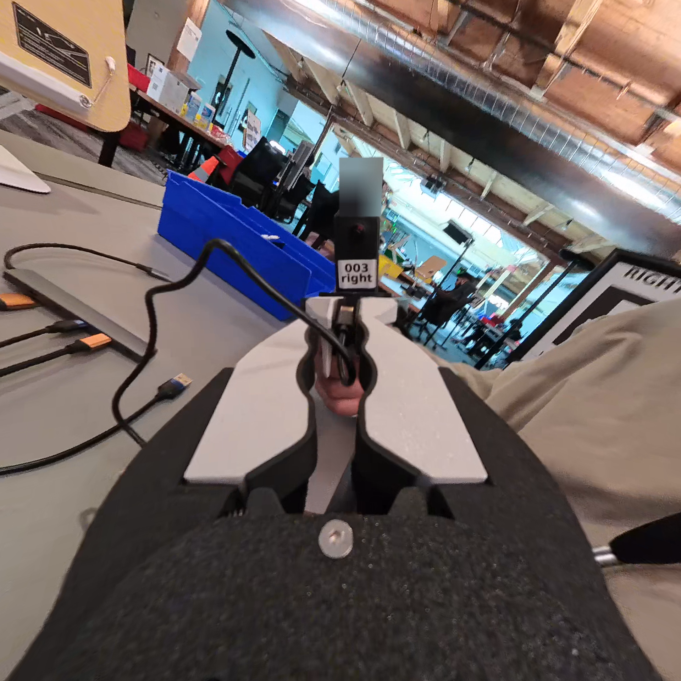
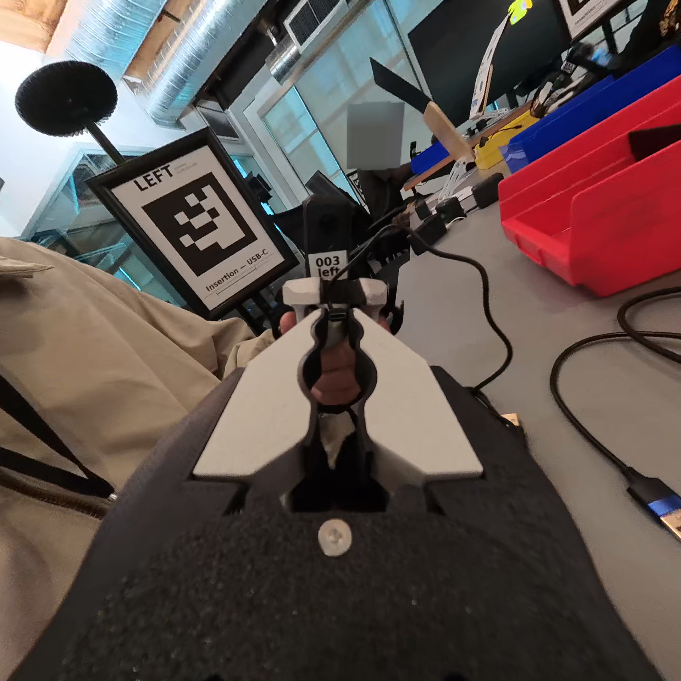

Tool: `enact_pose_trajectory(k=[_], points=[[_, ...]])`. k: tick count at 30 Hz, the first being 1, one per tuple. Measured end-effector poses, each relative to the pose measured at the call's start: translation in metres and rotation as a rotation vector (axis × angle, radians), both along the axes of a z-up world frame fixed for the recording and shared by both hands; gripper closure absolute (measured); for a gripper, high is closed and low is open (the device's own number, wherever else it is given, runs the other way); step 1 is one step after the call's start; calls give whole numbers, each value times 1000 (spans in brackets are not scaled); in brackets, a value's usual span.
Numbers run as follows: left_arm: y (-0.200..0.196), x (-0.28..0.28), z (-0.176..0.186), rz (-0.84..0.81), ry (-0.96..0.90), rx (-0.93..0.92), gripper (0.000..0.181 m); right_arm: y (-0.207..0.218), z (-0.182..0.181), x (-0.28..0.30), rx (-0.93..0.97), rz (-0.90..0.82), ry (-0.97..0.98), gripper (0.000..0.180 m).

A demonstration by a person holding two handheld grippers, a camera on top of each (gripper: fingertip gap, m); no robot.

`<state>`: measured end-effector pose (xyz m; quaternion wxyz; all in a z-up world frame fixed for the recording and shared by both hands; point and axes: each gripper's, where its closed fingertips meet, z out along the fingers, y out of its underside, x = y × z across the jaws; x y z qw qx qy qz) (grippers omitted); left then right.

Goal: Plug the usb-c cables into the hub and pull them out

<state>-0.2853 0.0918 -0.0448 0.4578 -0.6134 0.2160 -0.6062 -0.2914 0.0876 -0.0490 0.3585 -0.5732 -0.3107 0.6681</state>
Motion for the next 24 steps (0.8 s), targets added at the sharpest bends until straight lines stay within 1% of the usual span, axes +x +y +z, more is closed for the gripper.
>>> enact_pose_trajectory(k=[3,6,8,14,17,19,21,22,23,24], points=[[0,0,-3,7,56,46,163,2,2,2,-21,-1,17,170],[-2,2,-2,9,51,54,165,2,3,1,-30,-9,34,170],[-3,3,-1,8,45,52,172,4,3,1,-41,-18,39,170],[-2,2,-1,31,79,96,173,6,3,1,-67,-26,48,170],[-6,1,2,10,73,122,174,8,4,4,-86,-14,56,157],[-5,-3,3,34,91,152,175,10,4,7,-87,-13,58,155],[5,-12,-5,114,201,204,176,21,1,13,-55,-82,28,155],[12,-18,-11,164,284,247,176,33,-6,18,-32,-154,-24,155],[19,-26,-16,212,372,296,177,52,-19,27,-1,-271,-122,151],[25,-33,-21,259,451,342,176,72,-36,39,47,-406,-255,142]])
